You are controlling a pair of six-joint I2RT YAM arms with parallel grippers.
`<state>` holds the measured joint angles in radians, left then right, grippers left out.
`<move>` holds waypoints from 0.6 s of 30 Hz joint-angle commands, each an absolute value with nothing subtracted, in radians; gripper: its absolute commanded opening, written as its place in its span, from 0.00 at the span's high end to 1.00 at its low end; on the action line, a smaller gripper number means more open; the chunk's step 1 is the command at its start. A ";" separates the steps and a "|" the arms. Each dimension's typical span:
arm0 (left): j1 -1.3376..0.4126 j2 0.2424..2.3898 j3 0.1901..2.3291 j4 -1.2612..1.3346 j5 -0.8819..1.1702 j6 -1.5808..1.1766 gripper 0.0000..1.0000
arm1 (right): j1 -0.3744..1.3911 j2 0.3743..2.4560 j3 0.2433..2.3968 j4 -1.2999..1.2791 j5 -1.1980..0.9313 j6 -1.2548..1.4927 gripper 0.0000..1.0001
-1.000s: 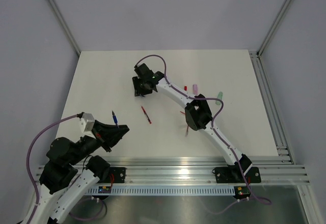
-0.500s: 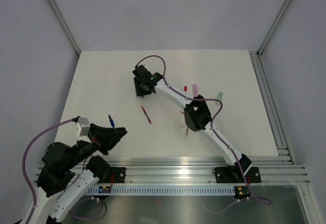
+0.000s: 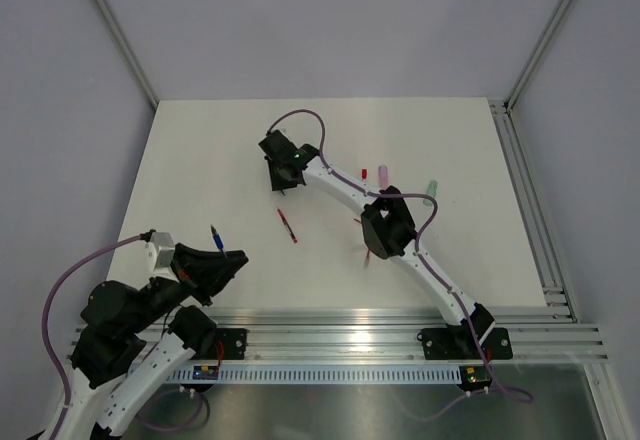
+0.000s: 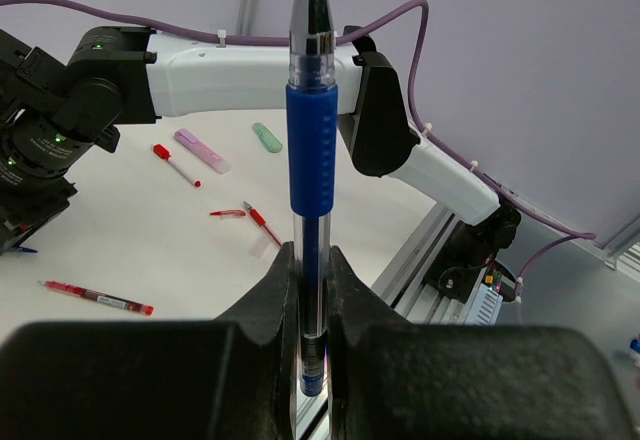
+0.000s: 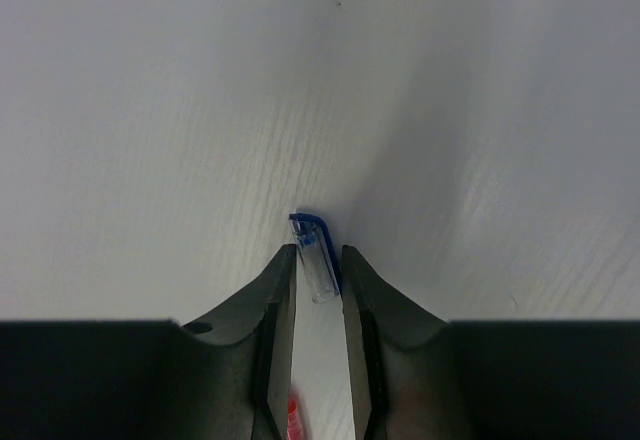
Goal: Insert the pens into the pen caps
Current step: Move the pen cap to the center of the board.
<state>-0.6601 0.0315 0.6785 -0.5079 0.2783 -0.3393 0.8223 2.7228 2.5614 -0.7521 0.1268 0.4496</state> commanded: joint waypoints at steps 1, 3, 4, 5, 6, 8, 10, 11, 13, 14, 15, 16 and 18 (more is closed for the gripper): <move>-0.666 0.018 0.695 -0.492 0.253 -0.330 0.99 | 0.834 2.680 2.485 -0.827 0.179 0.445 0.71; -0.666 0.020 0.692 -0.495 0.249 -0.331 0.99 | 0.831 2.660 2.456 -0.819 0.198 0.442 0.73; -0.666 0.023 0.690 -0.497 0.249 -0.331 0.99 | 0.828 2.652 2.426 -0.819 0.213 0.442 0.73; -0.666 0.023 0.692 -0.497 0.245 -0.330 0.99 | 0.827 2.634 2.407 -0.812 0.219 0.442 0.73; -0.666 0.028 0.690 -0.499 0.247 -0.331 0.99 | 0.819 2.622 2.381 -0.804 0.218 0.442 0.75; -0.666 0.038 0.690 -0.497 0.247 -0.333 0.99 | 0.812 2.574 2.294 -0.770 0.229 0.443 0.75; -0.666 0.046 0.689 -0.497 0.250 -0.334 0.99 | 0.802 2.524 2.197 -0.747 0.230 0.445 0.76; -0.666 0.055 0.687 -0.499 0.253 -0.336 0.99 | 0.801 2.507 2.166 -0.724 0.230 0.442 0.77; -0.664 0.064 0.686 -0.497 0.256 -0.336 0.99 | 0.801 2.471 2.067 -0.703 0.230 0.439 0.77; -0.664 0.075 0.686 -0.499 0.261 -0.336 0.99 | 0.799 2.432 2.031 -0.677 0.230 0.437 0.78; -0.664 0.081 0.684 -0.500 0.261 -0.336 0.99 | 0.799 2.413 1.992 -0.664 0.230 0.437 0.78; -0.664 0.086 0.684 -0.500 0.262 -0.337 0.99 | 0.799 2.372 1.917 -0.654 0.236 0.436 0.78; -0.664 0.103 0.681 -0.502 0.264 -0.339 0.99 | 0.802 2.326 1.829 -0.618 0.238 0.442 0.78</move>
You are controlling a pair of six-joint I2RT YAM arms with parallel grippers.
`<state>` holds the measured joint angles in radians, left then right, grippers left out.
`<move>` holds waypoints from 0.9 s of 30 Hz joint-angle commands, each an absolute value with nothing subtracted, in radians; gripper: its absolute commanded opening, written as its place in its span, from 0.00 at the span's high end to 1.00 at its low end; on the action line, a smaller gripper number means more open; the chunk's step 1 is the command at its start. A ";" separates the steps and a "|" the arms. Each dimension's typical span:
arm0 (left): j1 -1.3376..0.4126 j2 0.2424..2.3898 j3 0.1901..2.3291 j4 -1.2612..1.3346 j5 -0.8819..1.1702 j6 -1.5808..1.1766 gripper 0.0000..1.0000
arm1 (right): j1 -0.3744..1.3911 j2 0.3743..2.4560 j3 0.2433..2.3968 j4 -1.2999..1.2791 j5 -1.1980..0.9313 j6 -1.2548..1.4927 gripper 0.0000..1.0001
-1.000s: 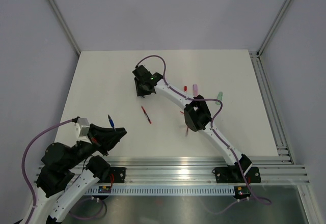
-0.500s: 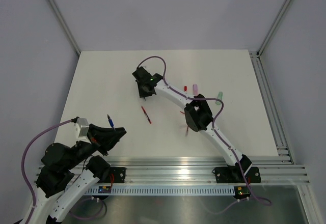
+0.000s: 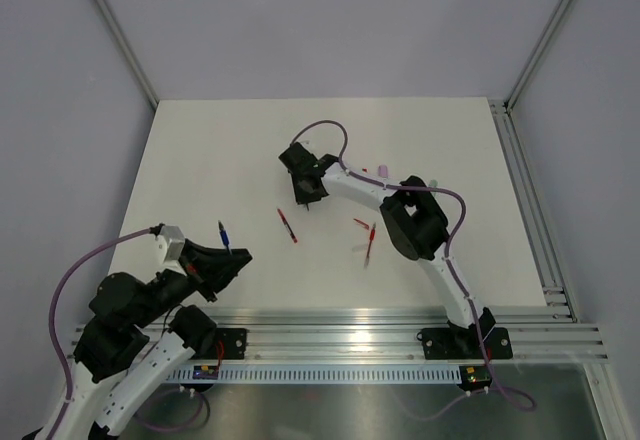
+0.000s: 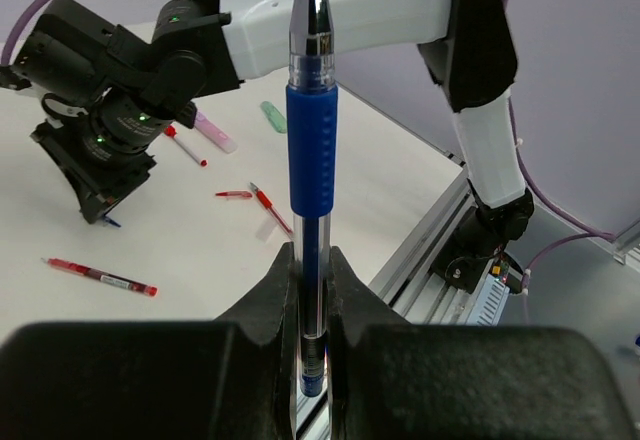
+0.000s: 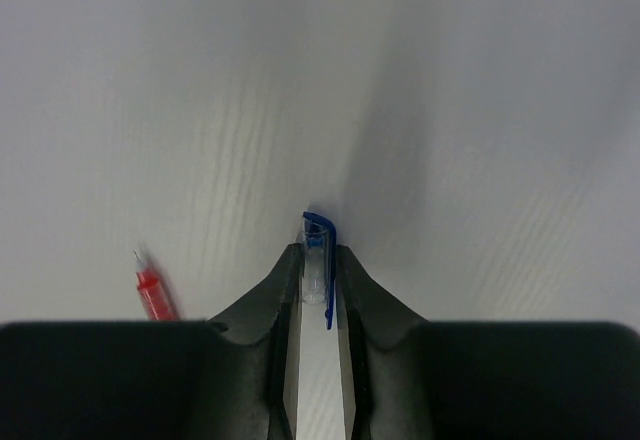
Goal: Insert the pens into the pen caps
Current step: Move the pen cap to the center of the board.
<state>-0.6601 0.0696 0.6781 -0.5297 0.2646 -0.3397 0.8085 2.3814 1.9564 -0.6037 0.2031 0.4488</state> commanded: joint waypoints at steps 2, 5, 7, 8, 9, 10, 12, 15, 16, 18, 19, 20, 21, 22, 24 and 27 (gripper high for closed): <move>-0.666 0.110 0.678 -0.497 0.268 -0.345 0.99 | 0.802 2.240 1.671 -0.542 0.210 0.462 0.78; -0.664 0.141 0.670 -0.483 0.291 -0.364 0.99 | 0.817 2.129 1.464 -0.454 0.198 0.500 0.79; -0.664 0.178 0.669 -0.477 0.322 -0.382 0.99 | 0.830 2.056 1.332 -0.402 0.206 0.534 0.79; -0.664 0.190 0.664 -0.469 0.330 -0.388 0.99 | 0.839 2.033 1.292 -0.379 0.198 0.551 0.79; -0.664 0.201 0.661 -0.463 0.342 -0.397 0.99 | 0.860 2.011 1.251 -0.355 0.187 0.566 0.79; -0.664 0.221 0.657 -0.459 0.357 -0.414 0.99 | 0.874 1.979 1.188 -0.318 0.180 0.604 0.79; -0.664 0.235 0.637 -0.428 0.377 -0.442 1.00 | 0.923 1.956 1.141 -0.298 0.192 0.639 0.78; -0.664 0.253 0.588 -0.364 0.423 -0.529 1.00 | 0.966 1.922 1.079 -0.264 0.219 0.713 0.76; -0.664 0.259 0.574 -0.347 0.440 -0.547 1.00 | 0.986 1.907 1.050 -0.237 0.222 0.744 0.74; -0.664 0.265 0.536 -0.318 0.446 -0.586 1.00 | 0.999 1.891 1.008 -0.213 0.236 0.768 0.68; -0.664 0.270 0.523 -0.305 0.452 -0.597 1.00 | 1.003 1.878 0.996 -0.190 0.239 0.785 0.64; -0.664 0.273 0.511 -0.295 0.459 -0.604 1.00 | 1.003 1.870 0.986 -0.183 0.239 0.788 0.62; -0.664 0.276 0.497 -0.287 0.463 -0.620 1.00 | 1.005 1.862 0.971 -0.176 0.247 0.787 0.59; -0.666 0.279 0.474 -0.279 0.472 -0.626 1.00 | 1.003 1.843 0.965 -0.170 0.255 0.785 0.50; -0.666 0.298 0.459 -0.265 0.476 -0.632 1.00 | 1.003 1.801 0.953 -0.169 0.276 0.775 0.43; -0.666 0.324 0.457 -0.284 0.459 -0.617 1.00 | 1.003 1.746 0.950 -0.164 0.285 0.750 0.40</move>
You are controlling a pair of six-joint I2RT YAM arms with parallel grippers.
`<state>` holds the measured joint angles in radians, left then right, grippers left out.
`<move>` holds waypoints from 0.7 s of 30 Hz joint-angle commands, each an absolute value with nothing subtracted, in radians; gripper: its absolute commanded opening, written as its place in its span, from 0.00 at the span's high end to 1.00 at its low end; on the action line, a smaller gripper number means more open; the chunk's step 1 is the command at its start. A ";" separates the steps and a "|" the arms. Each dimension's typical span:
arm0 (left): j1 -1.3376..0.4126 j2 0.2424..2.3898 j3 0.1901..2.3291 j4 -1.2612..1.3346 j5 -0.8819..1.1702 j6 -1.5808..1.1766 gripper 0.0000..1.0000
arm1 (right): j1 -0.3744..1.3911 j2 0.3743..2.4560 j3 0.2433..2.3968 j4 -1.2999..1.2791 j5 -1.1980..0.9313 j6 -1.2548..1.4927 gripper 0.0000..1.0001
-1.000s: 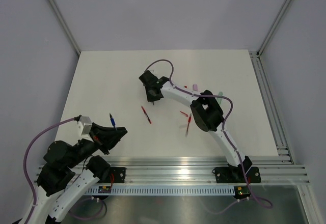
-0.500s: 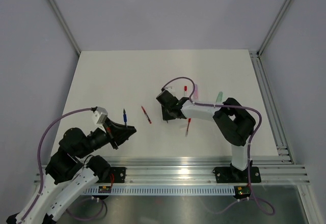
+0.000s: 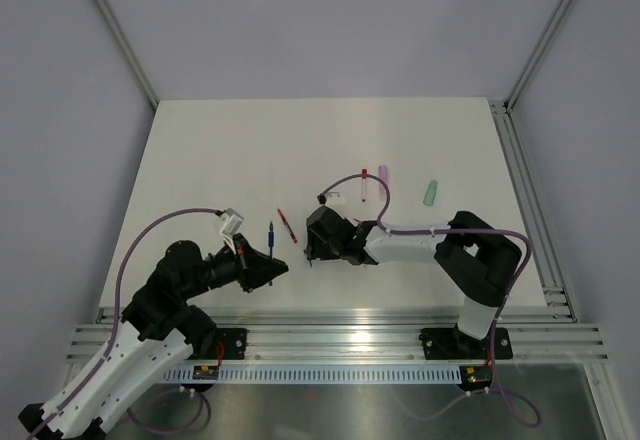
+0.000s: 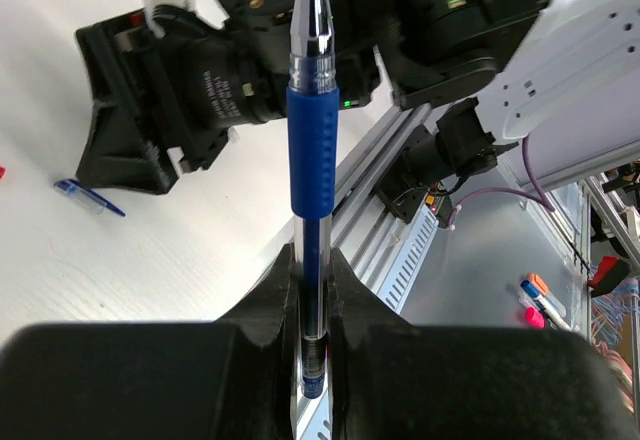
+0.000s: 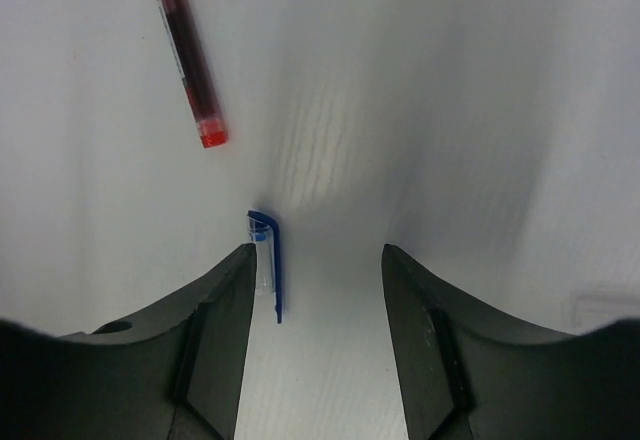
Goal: Insert the pens into the pen caps
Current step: Move the pen cap to the center of the board.
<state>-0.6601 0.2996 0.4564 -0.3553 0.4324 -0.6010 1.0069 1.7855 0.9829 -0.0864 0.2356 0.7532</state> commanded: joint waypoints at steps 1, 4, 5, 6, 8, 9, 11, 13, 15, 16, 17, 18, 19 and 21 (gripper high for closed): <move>-0.666 0.331 0.465 -0.291 0.451 -0.612 1.00 | 1.005 1.732 0.950 -0.164 0.284 0.738 0.40; -0.664 0.370 0.494 -0.325 0.446 -0.581 1.00 | 1.003 1.655 0.933 -0.157 0.291 0.715 0.40; -0.666 0.377 0.514 -0.336 0.442 -0.574 1.00 | 1.003 1.628 0.922 -0.149 0.288 0.706 0.40; -0.666 0.380 0.518 -0.342 0.439 -0.563 1.00 | 1.003 1.562 0.892 -0.135 0.282 0.698 0.40; -0.664 0.377 0.511 -0.334 0.436 -0.564 1.00 | 1.003 1.488 0.856 -0.097 0.275 0.674 0.42; -0.664 0.376 0.505 -0.327 0.460 -0.569 1.00 | 1.012 1.415 0.824 -0.080 0.258 0.649 0.43; -0.664 0.371 0.486 -0.290 0.494 -0.583 1.00 | 1.020 1.333 0.796 -0.061 0.235 0.621 0.45; -0.664 0.359 0.476 -0.261 0.523 -0.592 1.00 | 1.040 1.212 0.758 -0.011 0.187 0.578 0.45; -0.664 0.354 0.465 -0.239 0.546 -0.603 1.00 | 1.054 1.101 0.720 0.117 0.106 0.558 0.43; -0.666 0.356 0.462 -0.218 0.575 -0.607 1.00 | 1.068 1.073 0.707 0.164 0.079 0.549 0.42; -0.666 0.362 0.457 -0.204 0.590 -0.610 1.00 | 1.075 1.049 0.700 0.204 0.051 0.549 0.40; -0.666 0.367 0.448 -0.183 0.619 -0.621 1.00 | 1.094 1.025 0.695 0.271 0.011 0.549 0.38; -0.666 0.370 0.445 -0.173 0.630 -0.626 1.00 | 1.103 1.020 0.701 0.291 0.005 0.546 0.37; -0.666 0.371 0.439 -0.166 0.646 -0.632 1.00 | 1.123 1.044 0.739 0.311 0.006 0.532 0.34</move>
<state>-0.6605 0.3676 0.4492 -0.2573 0.5606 -0.6117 1.0943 1.0229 0.7139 0.1673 0.0780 0.5797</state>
